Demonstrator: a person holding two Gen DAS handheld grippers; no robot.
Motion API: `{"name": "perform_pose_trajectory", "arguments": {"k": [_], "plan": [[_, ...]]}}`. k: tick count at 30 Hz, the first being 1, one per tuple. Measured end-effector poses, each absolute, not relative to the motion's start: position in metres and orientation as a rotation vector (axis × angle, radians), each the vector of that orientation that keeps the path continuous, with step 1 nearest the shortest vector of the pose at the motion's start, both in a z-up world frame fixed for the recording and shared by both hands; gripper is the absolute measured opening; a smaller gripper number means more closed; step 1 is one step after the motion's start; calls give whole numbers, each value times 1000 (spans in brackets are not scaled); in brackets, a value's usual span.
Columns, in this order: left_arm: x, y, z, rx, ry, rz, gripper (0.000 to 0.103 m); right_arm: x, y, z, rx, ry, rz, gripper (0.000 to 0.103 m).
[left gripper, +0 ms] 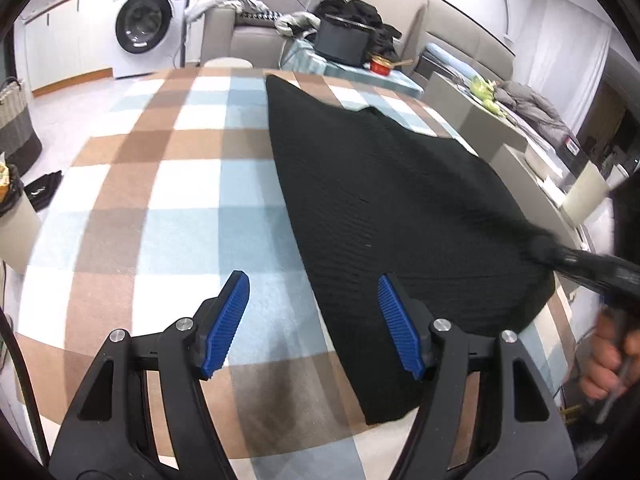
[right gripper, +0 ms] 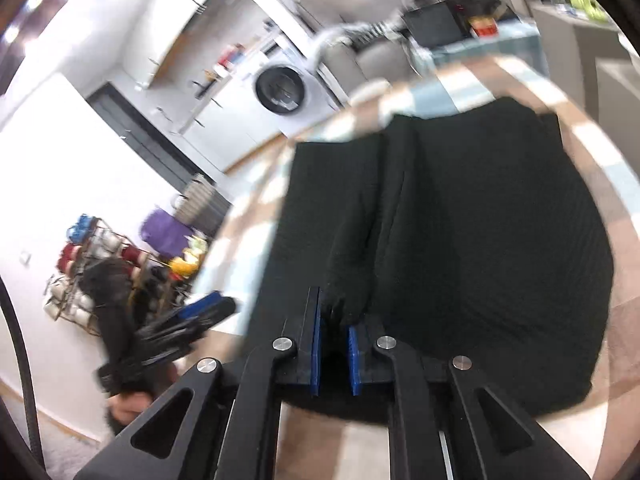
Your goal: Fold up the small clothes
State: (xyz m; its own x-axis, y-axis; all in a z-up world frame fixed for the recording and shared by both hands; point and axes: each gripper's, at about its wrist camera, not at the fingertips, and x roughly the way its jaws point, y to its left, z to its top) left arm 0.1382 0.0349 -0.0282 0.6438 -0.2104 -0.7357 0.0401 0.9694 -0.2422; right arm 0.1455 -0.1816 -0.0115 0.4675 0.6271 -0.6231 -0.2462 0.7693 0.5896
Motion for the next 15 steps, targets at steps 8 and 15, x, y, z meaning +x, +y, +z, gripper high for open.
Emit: {"name": "perform_pose_trajectory", "arguments": {"k": [8,15], "plan": [[138,7,-30,-193,911,-250,64,130,-171,-52,246,1194,439,24],[126,-29,-46,-56,968,-310,64,144,-193,-23,352,1034,425,50]]}}
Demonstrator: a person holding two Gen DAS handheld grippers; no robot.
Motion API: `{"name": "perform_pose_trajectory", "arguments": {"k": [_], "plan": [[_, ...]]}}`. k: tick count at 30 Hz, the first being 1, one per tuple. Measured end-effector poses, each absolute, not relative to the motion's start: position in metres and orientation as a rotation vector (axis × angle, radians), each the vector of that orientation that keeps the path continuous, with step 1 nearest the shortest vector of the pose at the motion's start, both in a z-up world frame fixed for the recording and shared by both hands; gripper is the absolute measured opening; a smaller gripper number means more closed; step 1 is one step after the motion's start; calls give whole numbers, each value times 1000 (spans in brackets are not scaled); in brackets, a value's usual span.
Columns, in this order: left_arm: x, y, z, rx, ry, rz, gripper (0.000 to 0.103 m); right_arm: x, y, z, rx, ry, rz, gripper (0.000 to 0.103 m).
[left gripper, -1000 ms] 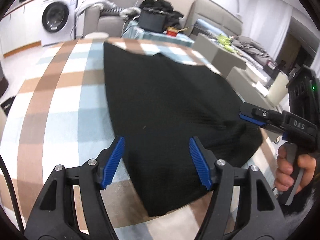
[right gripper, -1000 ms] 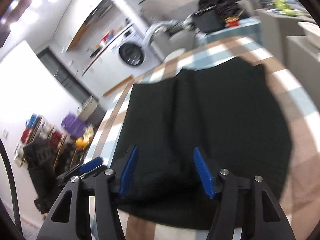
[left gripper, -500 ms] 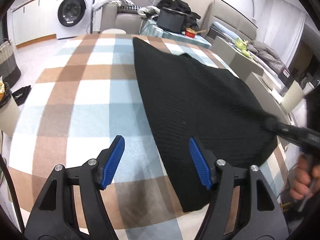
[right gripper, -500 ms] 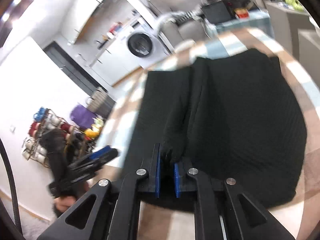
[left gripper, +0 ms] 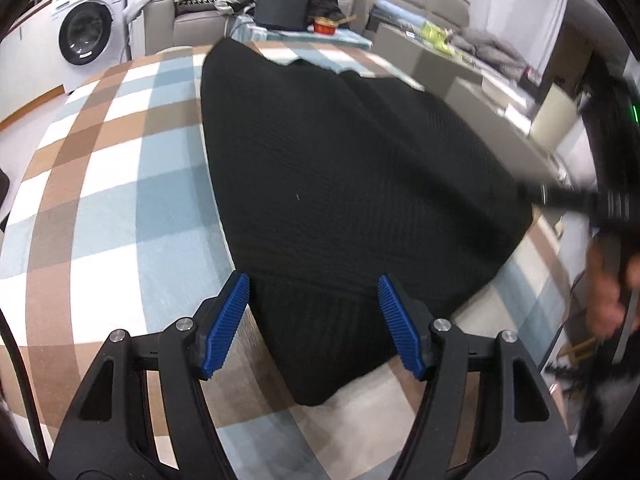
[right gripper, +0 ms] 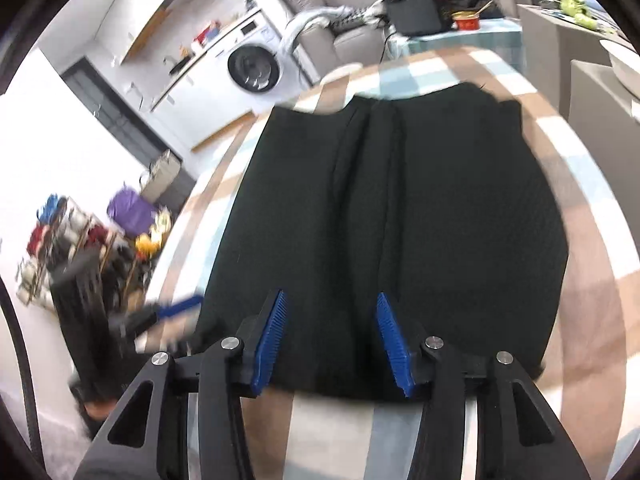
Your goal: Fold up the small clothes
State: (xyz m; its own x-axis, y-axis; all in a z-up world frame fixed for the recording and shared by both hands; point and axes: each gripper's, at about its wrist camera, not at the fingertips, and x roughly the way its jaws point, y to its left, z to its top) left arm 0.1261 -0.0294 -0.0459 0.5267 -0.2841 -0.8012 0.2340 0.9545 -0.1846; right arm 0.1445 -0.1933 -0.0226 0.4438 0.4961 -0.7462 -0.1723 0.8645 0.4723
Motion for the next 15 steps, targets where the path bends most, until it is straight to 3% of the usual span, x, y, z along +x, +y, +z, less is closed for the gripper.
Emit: {"name": "perform_pose_trajectory", "arguments": {"k": [7,15], "plan": [[123,-18,-51,-108,990,-286,64,193,-198,-57,387,1133,412,54],[129,24,-48,-243,952,-187,64,231,-181,-63,376,1114,480,59]]}}
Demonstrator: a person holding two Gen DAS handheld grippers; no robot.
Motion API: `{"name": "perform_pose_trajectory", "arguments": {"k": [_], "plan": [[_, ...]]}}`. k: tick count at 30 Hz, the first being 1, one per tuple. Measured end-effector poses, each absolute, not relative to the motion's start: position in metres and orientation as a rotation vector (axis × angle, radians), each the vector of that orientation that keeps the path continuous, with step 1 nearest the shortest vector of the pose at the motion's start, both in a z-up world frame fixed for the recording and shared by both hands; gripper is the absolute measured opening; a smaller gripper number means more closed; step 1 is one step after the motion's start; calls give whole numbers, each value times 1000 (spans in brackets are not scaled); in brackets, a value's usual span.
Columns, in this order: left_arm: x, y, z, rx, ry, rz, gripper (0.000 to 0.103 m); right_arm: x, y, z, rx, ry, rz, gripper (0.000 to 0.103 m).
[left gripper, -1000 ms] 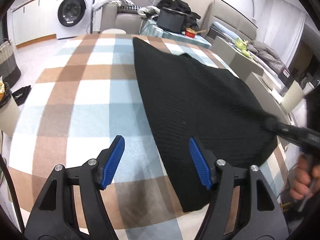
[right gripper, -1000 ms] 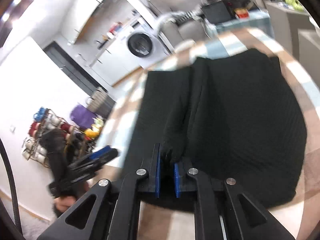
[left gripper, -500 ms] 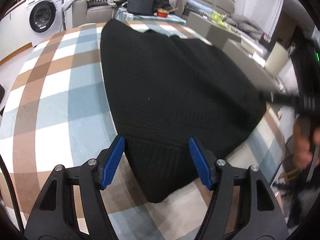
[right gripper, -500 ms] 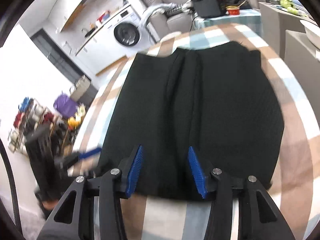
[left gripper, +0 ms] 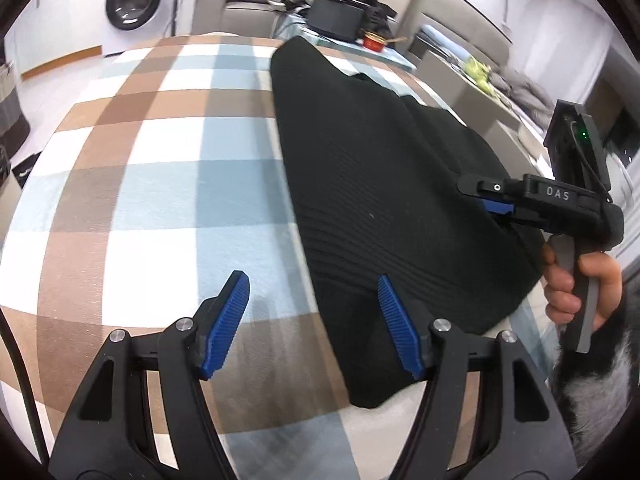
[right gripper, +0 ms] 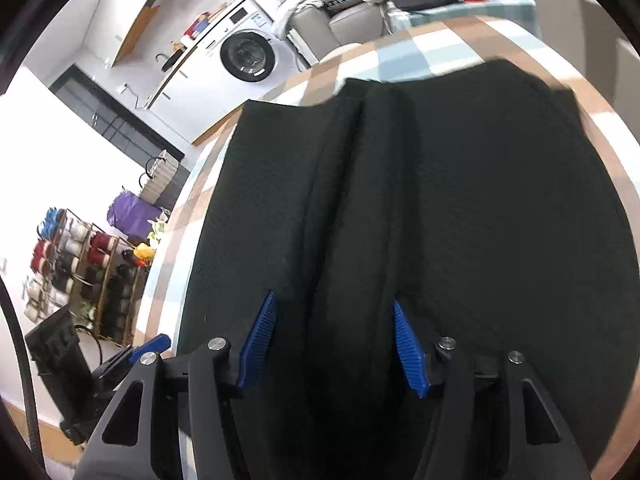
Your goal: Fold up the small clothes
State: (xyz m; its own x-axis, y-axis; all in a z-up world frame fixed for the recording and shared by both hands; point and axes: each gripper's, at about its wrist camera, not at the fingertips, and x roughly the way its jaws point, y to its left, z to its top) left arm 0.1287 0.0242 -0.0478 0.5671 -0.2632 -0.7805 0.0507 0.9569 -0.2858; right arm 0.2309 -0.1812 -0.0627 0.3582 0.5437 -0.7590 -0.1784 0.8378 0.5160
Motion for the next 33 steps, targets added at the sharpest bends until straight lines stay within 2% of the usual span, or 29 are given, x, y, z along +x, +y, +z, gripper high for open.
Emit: {"name": "perform_pose_trajectory", "arguments": {"k": [3,4,6,7,8,11,15,18,20,21,23,25,31,33], "plan": [[130,31,-46,-250,940,-174,64,243,-167,-63,330,1115,492,58],[130,33,-46,-250,936,-175,64,243,-162,-63,300,1112,488,55],[131,35,-45,-253,930,-170,64,243,-156,-64,215,1105,450,36],[131,36,-45,-258,926,-170,64,243,-153,-64,182,1101,435,20],[132,36,-45,-264,926,-174,64,242,-151,-62,168,1103,446,13],[133,36,-43,-282,920,-189,64,237,-140,-42,80,1046,458,11],[137,31,-38,-268,913,-202,64,226,-161,-9,3,979,359,11],[142,27,-40,-262,917,-213,64,234,-190,-29,1,1052,248,13],[149,22,-47,-271,942,-216,64,241,-202,-49,27,1135,236,25],[152,20,-49,-276,951,-222,64,241,-207,-54,48,1151,238,27],[159,14,-53,-288,973,-231,64,235,-214,-48,66,1123,240,42],[164,10,-56,-301,980,-244,64,223,-228,-37,66,1074,209,48],[182,-10,-64,-294,987,-268,64,194,-268,-42,147,1090,130,48],[187,-17,-65,-289,976,-288,61,186,-276,-49,183,1094,132,48]]}}
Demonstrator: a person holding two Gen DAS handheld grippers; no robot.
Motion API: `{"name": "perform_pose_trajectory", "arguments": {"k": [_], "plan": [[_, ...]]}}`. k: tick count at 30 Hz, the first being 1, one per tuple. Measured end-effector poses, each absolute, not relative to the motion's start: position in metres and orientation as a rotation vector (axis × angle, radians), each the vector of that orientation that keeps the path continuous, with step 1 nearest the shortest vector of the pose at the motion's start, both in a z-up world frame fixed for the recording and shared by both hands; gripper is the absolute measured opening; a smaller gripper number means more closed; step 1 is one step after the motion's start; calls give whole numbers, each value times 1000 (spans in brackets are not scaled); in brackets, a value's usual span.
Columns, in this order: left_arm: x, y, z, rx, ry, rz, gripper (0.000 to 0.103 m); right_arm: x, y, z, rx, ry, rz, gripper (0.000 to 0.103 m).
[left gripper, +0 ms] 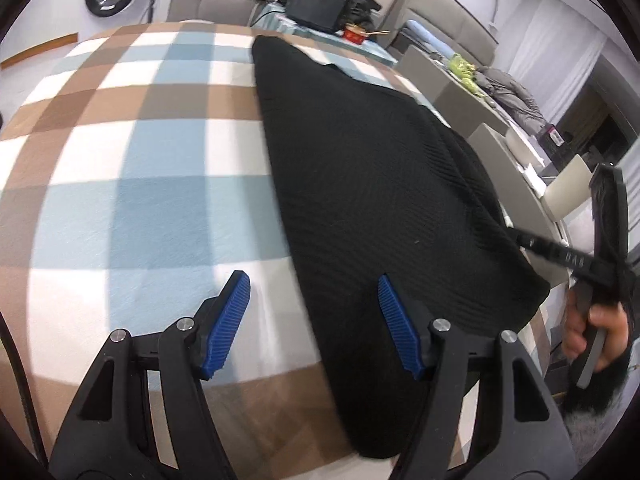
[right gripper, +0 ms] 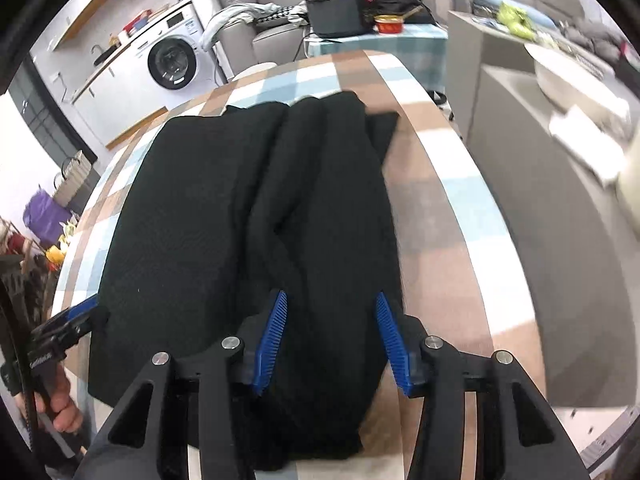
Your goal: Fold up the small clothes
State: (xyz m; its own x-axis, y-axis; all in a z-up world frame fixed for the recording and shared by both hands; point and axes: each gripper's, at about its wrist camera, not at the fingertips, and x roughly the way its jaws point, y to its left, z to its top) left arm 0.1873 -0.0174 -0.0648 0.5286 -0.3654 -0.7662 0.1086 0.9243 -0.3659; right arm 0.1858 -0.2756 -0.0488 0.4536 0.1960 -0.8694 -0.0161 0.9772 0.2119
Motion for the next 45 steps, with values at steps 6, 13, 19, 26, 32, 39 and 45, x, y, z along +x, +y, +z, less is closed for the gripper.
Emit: {"name": "perform_pose_trajectory", "arguments": {"k": [6,13,19,26,32,39,45], "plan": [[206,-36,-68,-295,956,-305,34,173,-281,-56,252,1082,160,33],[207,-38,-68,-253,938,-278,16,173,-273,-65,283,1097,203,21],[190,-9,-64,-248,933,-207,14,174,-234,-65,212,1113,272,21],[153,44,-61,-288,931,-88,16,164,-181,-63,144,1147,399,22],[140,65,-60,-351,926,-61,16,146,-201,-53,73,1198,395,25],[138,69,-54,-325,923,-52,16,143,-223,-64,280,1184,407,27],[137,72,-49,-325,907,-33,16,134,-205,-53,153,1156,452,5]]}}
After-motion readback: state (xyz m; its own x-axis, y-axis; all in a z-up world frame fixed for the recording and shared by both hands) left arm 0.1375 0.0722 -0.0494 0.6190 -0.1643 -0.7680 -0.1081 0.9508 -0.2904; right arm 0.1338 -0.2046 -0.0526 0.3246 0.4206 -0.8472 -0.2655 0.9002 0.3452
